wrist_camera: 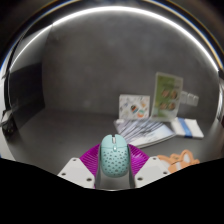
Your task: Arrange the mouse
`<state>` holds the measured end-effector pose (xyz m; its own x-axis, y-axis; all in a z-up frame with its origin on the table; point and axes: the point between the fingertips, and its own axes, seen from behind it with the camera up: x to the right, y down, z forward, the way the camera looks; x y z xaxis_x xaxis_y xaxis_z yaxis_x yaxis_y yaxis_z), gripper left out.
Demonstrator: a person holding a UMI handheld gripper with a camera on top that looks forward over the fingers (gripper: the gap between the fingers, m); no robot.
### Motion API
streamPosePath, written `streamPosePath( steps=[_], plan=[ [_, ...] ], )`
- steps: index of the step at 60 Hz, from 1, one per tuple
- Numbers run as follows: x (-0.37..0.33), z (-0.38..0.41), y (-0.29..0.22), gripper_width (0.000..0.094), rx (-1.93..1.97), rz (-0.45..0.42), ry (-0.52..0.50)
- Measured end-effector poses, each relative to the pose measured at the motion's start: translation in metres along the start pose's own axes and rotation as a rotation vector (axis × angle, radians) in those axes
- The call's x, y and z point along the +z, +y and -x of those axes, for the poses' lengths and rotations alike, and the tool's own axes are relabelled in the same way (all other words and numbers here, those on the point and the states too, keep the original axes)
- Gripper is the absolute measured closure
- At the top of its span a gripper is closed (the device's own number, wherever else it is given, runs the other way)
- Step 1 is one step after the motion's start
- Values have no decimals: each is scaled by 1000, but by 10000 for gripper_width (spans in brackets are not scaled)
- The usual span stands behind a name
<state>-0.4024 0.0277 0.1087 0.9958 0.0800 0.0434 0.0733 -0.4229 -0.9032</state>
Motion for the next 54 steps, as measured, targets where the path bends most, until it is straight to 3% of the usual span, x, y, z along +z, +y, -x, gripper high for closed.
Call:
streamPosePath(
  steps=[4, 8, 15, 23, 38, 40, 46, 48, 49, 54],
  plan=[
    [-31, -49, -34, 543, -1, -92, 68],
    [-51, -115, -43, 544, -20, -124, 162],
    [-50, -211, 10, 545, 30, -23, 234],
    [-22, -254, 98, 543, 72, 144, 204],
    [1, -273, 145, 529, 97, 208, 158],
    [4, -272, 143, 521, 112, 186, 150],
    [3, -273, 143, 430, 140, 193, 136],
    [2, -273, 143, 337, 137, 201, 138],
    [2, -273, 143, 369, 137, 201, 139],
    [-9, -271, 138, 129, 155, 180, 141]
  ],
)
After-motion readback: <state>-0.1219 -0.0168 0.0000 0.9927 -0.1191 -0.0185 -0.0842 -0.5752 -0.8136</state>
